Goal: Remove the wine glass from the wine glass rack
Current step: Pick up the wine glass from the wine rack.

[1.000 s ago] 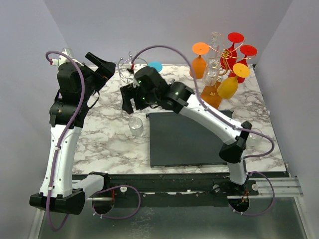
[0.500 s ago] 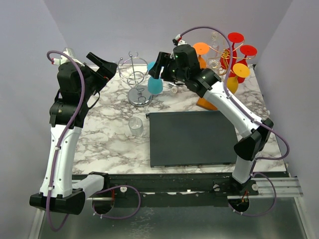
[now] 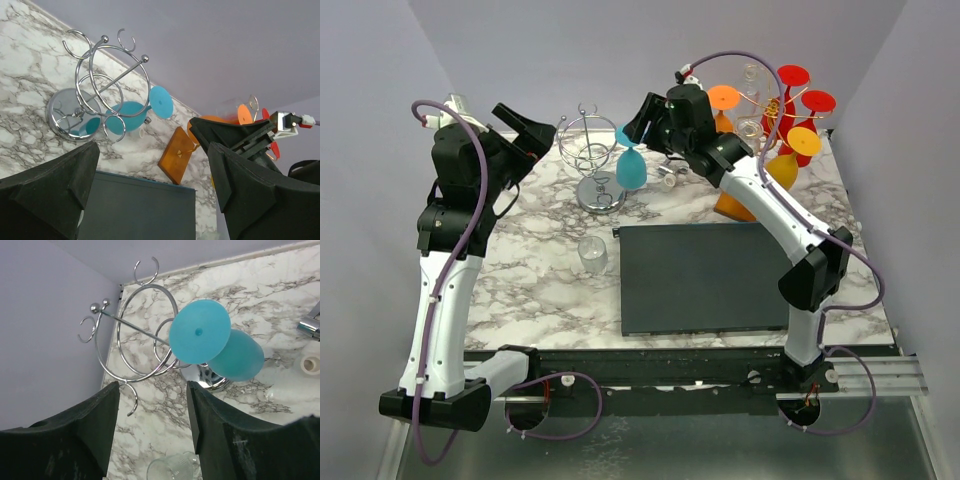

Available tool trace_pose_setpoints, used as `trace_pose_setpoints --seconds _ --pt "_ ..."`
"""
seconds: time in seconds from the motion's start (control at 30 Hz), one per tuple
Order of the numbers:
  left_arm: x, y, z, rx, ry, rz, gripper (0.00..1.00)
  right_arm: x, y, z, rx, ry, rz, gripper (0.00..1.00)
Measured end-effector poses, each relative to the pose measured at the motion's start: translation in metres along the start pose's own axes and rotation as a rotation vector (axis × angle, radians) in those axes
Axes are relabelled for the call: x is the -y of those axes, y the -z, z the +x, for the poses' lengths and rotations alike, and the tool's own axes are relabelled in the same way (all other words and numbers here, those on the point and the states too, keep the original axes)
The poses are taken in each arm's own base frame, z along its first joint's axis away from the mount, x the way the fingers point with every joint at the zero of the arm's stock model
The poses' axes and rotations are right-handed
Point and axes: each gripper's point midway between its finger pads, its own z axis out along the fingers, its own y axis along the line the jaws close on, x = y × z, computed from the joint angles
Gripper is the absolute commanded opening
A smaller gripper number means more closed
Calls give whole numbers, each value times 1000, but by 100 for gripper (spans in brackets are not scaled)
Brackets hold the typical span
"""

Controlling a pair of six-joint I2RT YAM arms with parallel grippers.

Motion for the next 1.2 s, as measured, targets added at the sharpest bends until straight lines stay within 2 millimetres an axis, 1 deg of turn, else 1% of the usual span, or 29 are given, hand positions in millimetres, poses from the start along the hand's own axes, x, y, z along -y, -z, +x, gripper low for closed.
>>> trace_pose_setpoints --seconds 0.13,0.3,0.4,0.53,0.7,0.8,0.9,1.03,1.2 --pt "2 1 -1 -1 0 9 99 15 -14 -3 9 -39 25 60" --pt "3 2 -1 -2 0 10 99 36 -30 1 -4 -72 66 59" --pt "3 3 -1 0 0 12 99 44 -37 5 -13 -88 82 59" --pt "7 5 -4 7 -1 20 99 50 -41 5 -12 -101 92 58" --pt "9 6 -6 13 -1 26 99 52 -47 4 -4 -119 91 56" --pt "10 7 -7 15 -1 28 99 55 -53 9 -11 -121 98 56" --pt "10 7 -7 15 -1 28 99 61 -62 18 -26 -125 112 55" --pt "10 7 -7 14 -1 27 99 67 -69 26 -39 -132 126 52" --pt "11 7 -8 16 -1 29 99 64 -70 22 -22 -148 115 46"
